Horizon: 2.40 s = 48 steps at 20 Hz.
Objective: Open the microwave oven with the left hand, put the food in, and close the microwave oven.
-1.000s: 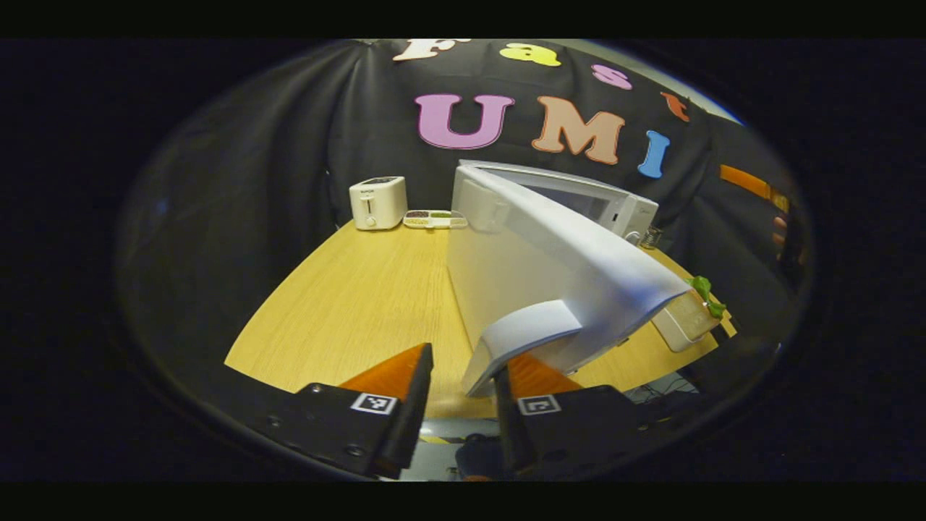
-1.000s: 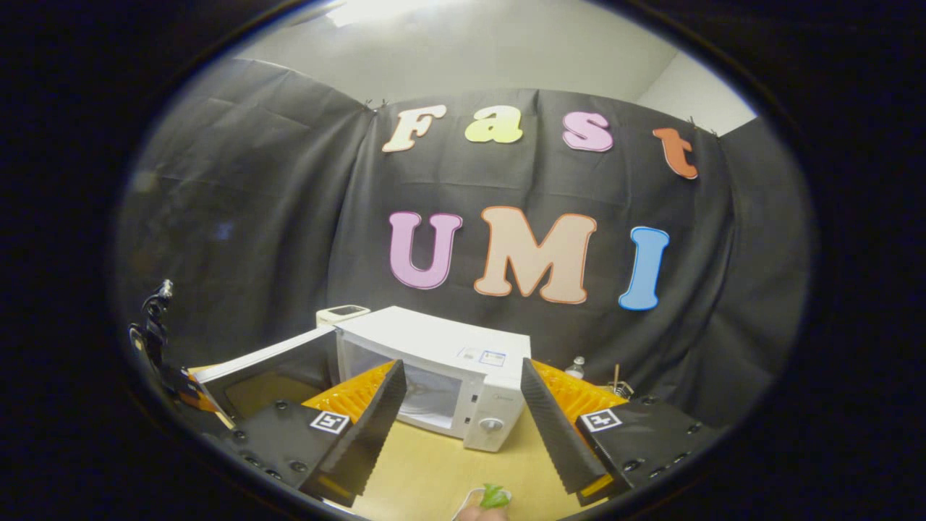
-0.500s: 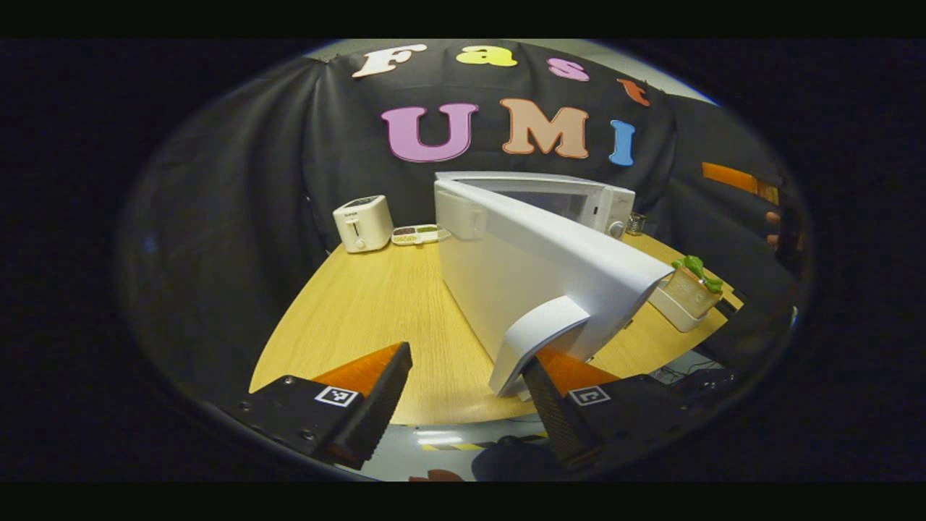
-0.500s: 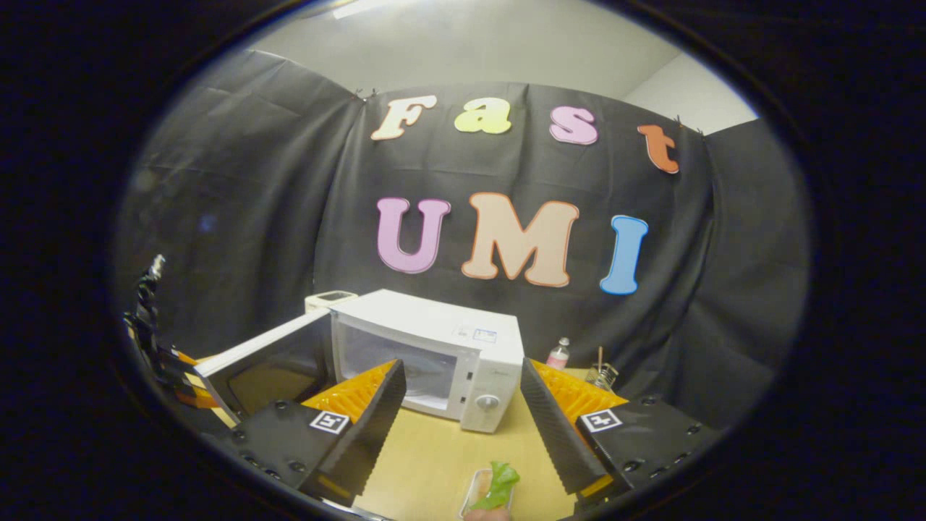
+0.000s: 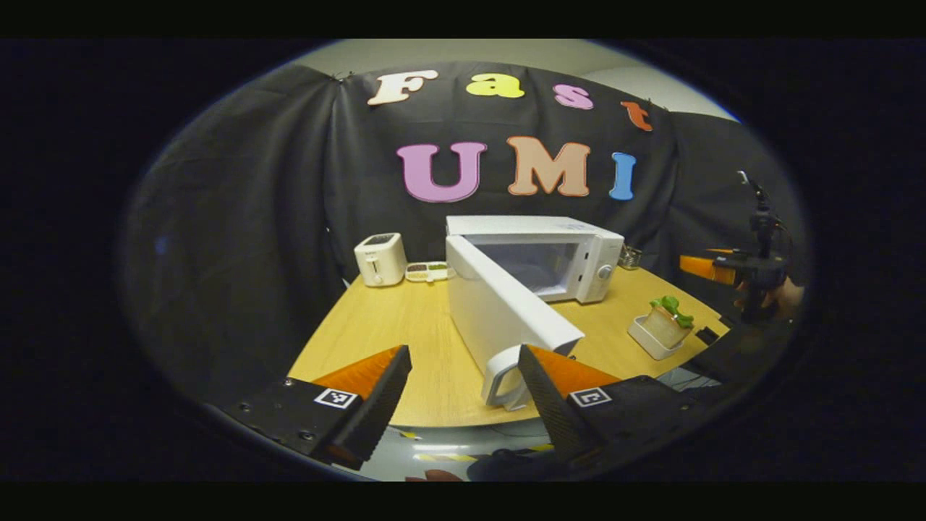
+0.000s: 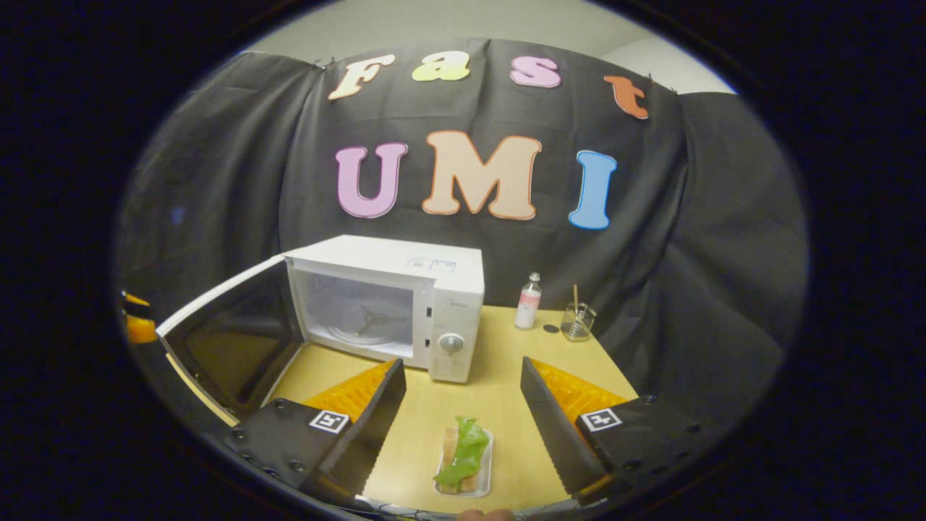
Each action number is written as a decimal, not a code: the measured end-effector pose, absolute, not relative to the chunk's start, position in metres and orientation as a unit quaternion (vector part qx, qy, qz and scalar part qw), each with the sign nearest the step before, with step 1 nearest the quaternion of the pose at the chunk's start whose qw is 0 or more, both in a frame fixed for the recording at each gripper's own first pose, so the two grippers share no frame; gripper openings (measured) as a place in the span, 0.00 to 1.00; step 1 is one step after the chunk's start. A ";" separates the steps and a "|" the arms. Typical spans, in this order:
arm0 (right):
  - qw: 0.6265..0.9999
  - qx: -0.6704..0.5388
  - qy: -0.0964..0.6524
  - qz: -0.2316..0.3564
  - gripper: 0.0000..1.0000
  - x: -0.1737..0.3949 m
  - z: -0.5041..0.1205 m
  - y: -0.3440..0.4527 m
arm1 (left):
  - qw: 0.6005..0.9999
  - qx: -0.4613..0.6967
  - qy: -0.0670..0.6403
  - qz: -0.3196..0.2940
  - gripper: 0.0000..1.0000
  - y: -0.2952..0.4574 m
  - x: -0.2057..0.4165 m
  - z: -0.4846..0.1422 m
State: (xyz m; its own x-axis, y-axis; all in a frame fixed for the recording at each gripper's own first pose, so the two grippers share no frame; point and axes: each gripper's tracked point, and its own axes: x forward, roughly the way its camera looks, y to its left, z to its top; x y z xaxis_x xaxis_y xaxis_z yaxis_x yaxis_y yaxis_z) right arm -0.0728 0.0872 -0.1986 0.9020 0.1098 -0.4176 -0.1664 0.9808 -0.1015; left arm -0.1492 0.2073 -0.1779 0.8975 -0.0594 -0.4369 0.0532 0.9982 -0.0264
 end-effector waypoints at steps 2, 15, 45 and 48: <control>0.967 -0.074 0.233 0.071 1.00 -0.081 -0.222 0.082 | 0.981 0.034 0.188 0.017 0.92 0.227 -0.134 -0.153; 0.927 -0.053 0.371 0.029 0.99 -0.138 -0.344 0.052 | 0.993 0.007 0.100 0.057 0.95 0.201 -0.063 -0.080; 0.911 0.106 0.387 0.096 0.30 -0.058 -0.299 0.150 | 0.994 -0.064 0.083 0.003 0.94 0.166 -0.055 -0.083; 0.900 0.163 0.391 0.104 0.31 -0.038 -0.295 0.182 | 0.995 -0.056 0.081 0.001 0.91 0.171 -0.053 -0.084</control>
